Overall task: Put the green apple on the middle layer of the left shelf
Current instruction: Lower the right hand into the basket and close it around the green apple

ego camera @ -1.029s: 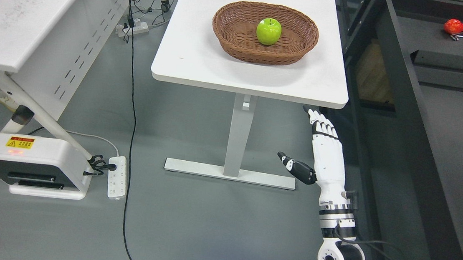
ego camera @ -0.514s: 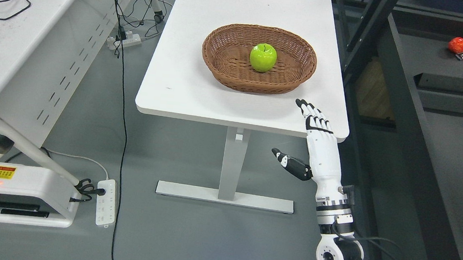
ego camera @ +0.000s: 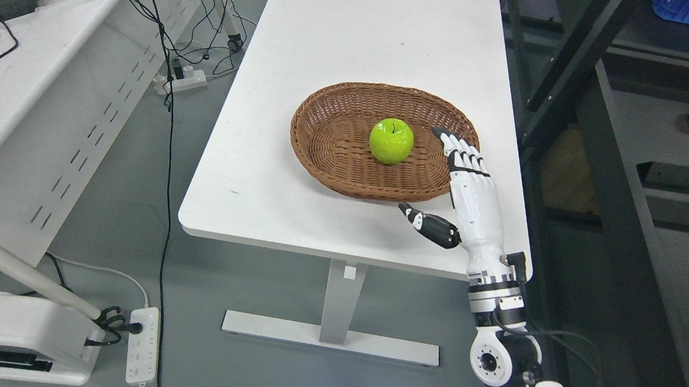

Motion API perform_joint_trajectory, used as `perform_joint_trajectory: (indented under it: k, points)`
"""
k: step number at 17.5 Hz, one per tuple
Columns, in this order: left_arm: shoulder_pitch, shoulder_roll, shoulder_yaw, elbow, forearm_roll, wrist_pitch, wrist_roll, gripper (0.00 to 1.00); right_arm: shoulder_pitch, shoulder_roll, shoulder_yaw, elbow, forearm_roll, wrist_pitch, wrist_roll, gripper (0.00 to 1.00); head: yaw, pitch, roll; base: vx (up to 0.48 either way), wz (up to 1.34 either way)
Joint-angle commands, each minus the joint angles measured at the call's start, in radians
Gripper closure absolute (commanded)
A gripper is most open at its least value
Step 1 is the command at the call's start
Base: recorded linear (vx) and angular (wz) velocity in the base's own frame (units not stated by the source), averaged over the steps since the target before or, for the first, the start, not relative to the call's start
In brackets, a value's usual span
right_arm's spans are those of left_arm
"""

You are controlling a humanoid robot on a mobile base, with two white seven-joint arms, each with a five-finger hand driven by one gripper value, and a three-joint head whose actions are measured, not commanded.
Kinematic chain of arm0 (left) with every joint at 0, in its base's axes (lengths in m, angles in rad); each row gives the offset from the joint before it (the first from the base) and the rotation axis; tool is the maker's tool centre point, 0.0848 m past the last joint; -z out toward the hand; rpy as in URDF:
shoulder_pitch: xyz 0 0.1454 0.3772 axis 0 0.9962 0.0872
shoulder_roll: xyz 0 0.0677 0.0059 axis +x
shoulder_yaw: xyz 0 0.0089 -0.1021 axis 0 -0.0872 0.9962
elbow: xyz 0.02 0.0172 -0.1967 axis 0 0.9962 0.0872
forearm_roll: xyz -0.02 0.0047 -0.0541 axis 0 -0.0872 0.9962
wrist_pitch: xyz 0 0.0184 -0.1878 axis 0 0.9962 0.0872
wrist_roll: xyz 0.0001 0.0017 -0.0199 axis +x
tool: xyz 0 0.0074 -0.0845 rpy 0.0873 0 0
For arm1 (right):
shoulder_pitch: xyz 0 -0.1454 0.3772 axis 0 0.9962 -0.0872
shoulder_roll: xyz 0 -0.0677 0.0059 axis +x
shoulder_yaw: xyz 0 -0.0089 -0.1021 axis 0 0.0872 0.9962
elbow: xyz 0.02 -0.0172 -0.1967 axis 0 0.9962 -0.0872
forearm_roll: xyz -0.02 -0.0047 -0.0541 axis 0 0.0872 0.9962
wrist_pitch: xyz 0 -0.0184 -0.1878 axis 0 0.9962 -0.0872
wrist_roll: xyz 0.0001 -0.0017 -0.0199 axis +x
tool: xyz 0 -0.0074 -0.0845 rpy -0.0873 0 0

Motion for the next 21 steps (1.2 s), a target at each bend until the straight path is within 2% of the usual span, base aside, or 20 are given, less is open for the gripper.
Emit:
perform_joint_trajectory:
  k: [1, 6, 10, 13, 16, 18, 21]
  points:
    - [0.000, 0.017, 0.001, 0.000, 0.000, 0.000, 0.000, 0.00, -0.136, -0.026, 0.025, 0.108, 0.009, 0.028, 0.099, 0.01, 0.0000, 0.000, 0.000, 0.278, 0.06]
    - [0.000, 0.017, 0.001, 0.001, 0.000, 0.000, 0.000, 0.00, -0.216, -0.067, 0.105, 0.215, 0.012, 0.034, 0.317, 0.01, 0.0000, 0.000, 0.000, 0.246, 0.10]
    - [0.000, 0.017, -0.002, 0.000, 0.000, 0.000, 0.000, 0.00, -0.222, -0.099, 0.157, 0.249, 0.024, 0.030, 0.400, 0.01, 0.0000, 0.000, 0.000, 0.160, 0.06]
    - [0.000, 0.017, -0.002, 0.000, 0.000, 0.000, 0.000, 0.00, -0.231, -0.099, 0.159, 0.254, 0.095, 0.030, 0.413, 0.01, 0.0000, 0.000, 0.000, 0.109, 0.04]
    - [0.000, 0.017, 0.001, 0.000, 0.000, 0.000, 0.000, 0.00, -0.231, -0.105, 0.145, 0.267, 0.088, 0.021, 0.413, 0.01, 0.0000, 0.000, 0.000, 0.035, 0.00]
    - [0.000, 0.017, 0.001, 0.000, 0.000, 0.000, 0.000, 0.00, -0.222, -0.140, 0.127, 0.267, 0.054, -0.019, 0.413, 0.01, 0.0000, 0.000, 0.000, 0.008, 0.00]
    - [0.000, 0.017, 0.001, 0.000, 0.000, 0.000, 0.000, 0.00, -0.210, -0.173, 0.108, 0.266, 0.032, -0.025, 0.413, 0.01, 0.0000, 0.000, 0.000, 0.000, 0.00]
